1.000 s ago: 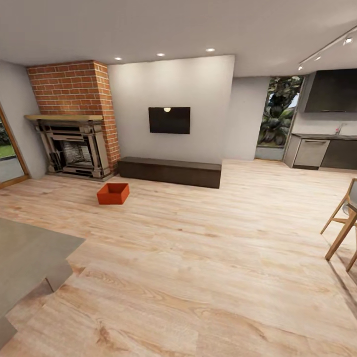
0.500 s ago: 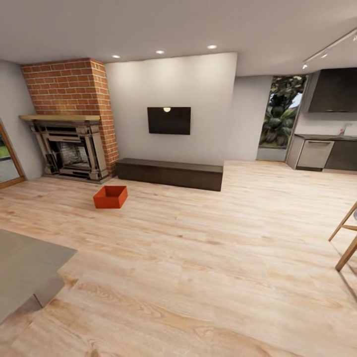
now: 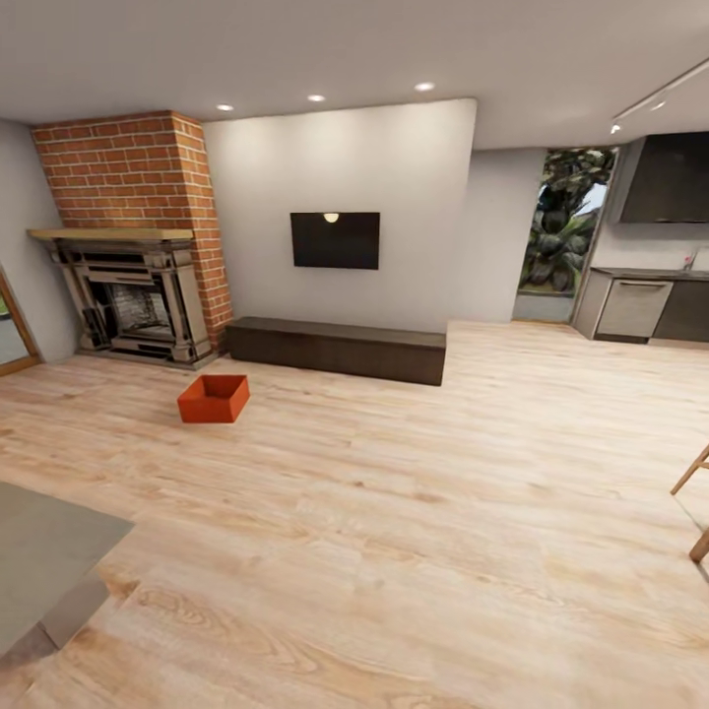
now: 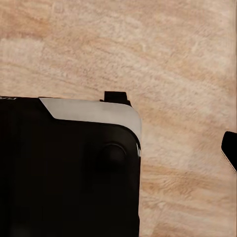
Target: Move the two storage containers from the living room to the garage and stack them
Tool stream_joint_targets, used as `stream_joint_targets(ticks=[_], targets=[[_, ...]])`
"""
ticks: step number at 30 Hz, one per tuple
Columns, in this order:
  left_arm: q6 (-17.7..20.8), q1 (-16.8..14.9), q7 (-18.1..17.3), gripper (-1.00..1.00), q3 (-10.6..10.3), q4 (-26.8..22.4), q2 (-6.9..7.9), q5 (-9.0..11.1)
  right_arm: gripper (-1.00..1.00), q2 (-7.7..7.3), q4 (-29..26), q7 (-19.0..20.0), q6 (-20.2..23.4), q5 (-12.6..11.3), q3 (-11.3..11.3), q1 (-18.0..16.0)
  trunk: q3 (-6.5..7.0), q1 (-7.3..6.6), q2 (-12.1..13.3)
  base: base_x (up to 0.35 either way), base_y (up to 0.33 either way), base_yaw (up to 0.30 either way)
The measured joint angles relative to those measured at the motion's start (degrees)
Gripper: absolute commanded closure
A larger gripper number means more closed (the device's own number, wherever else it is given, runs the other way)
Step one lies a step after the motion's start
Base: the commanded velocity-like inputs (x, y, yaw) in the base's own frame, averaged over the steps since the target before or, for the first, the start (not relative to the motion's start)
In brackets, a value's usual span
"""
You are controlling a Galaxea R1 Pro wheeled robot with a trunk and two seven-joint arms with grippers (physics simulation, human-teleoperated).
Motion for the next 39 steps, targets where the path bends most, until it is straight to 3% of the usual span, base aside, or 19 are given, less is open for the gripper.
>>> stream_joint_targets(ticks=[21,39], targets=[[-0.07,0.01,0.00,-1.00,0.00,0.00,0.07,0.07,-1.00,0.00,-0.01,0.44,0.01,0.00,0.06,0.00,0.00,0.00,0.00,0.322,0.000,0.006],[-0.06,0.01,0.00,-1.00,0.00,-0.02,0.05,0.03,-1.00,-0.03,-0.01,0.44,0.01,0.01,0.04,-0.01,0.00,0.00,0.00,0.322,0.000,0.249]])
